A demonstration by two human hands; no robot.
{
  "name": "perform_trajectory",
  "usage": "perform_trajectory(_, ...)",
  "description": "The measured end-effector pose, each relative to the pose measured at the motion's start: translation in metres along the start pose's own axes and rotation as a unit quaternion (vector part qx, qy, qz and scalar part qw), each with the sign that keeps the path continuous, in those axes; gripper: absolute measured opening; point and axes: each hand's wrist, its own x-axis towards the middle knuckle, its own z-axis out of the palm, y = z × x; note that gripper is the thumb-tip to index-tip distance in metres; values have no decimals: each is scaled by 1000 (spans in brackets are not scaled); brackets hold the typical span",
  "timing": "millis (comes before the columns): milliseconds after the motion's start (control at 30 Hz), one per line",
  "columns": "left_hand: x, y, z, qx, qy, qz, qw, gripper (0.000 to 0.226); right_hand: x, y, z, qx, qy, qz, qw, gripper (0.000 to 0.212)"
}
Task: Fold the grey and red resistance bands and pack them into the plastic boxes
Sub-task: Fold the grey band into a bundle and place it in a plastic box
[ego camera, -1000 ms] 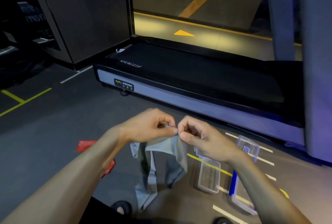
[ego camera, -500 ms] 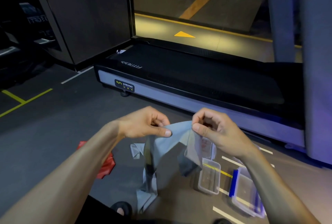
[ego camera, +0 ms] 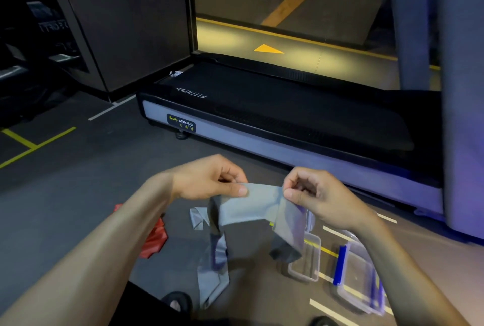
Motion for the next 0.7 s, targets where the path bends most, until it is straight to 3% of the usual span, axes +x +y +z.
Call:
perform_trajectory(100, -3, 2, -3, -7, -21, -9, 1000, 18, 1, 1, 2, 23, -7, 6, 1000, 6)
perform_trajectory(200, -1, 2, -4, 155, 15, -23, 988, 23, 2, 0, 7, 40, -1, 1, 999, 7)
perform_trajectory(267, -1, 5, -2, 199, 32, -20, 979, 25, 3, -1, 11, 29, 3, -8, 1000, 7)
perform_trajectory(467, -6, -1, -7, 33, -25, -7, 999, 32, 0, -5, 8, 82, 11, -33, 996, 7)
perform_trajectory(567, -9, 2, -9, -70, -48, 9, 996, 24, 1, -7, 5, 120, 22, -43, 992, 16)
perform_trajectory(700, -11, -4, -11, -15, -114, -57, 992, 17, 1, -4, 3, 88, 16, -20, 996, 10)
